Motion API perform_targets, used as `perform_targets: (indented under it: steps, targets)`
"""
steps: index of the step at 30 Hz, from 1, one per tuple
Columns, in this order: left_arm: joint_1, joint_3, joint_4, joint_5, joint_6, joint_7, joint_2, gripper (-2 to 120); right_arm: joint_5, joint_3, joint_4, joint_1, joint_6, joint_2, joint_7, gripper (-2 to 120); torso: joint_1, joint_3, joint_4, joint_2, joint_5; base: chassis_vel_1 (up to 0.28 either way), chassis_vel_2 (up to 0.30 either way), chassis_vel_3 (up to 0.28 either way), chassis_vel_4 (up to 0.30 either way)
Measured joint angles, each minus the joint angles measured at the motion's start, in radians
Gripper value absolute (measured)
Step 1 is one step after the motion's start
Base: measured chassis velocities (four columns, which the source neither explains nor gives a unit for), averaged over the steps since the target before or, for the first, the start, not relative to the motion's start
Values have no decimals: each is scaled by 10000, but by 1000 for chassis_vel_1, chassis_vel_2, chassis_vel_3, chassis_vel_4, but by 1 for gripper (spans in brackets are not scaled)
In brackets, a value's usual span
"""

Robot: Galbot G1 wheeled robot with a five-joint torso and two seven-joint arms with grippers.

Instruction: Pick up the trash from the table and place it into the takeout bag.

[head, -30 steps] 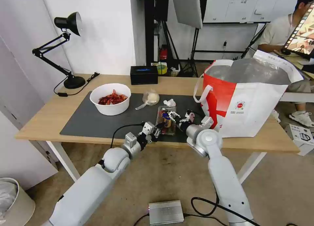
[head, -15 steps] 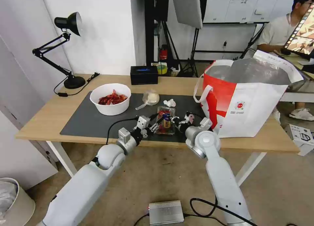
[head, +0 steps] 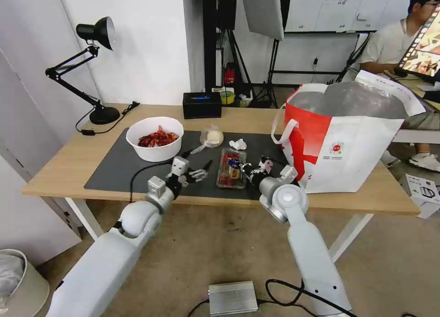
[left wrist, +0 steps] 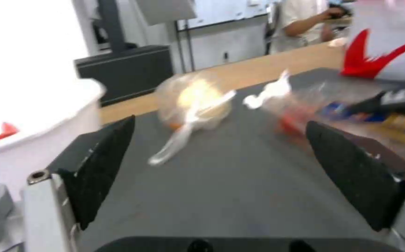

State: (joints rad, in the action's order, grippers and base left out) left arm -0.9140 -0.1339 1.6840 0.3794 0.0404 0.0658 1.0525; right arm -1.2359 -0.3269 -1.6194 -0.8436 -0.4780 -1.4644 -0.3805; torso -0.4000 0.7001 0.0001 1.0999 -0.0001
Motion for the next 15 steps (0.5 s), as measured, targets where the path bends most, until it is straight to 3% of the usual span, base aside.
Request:
perform_targets:
  steps: [15]
  targets:
    - [-1492,-1402,871,-140,18,-235,-153,100,-172,225,-1365,-363,253,779,71,0,0,-1,-1,0,1,0,0,0,0]
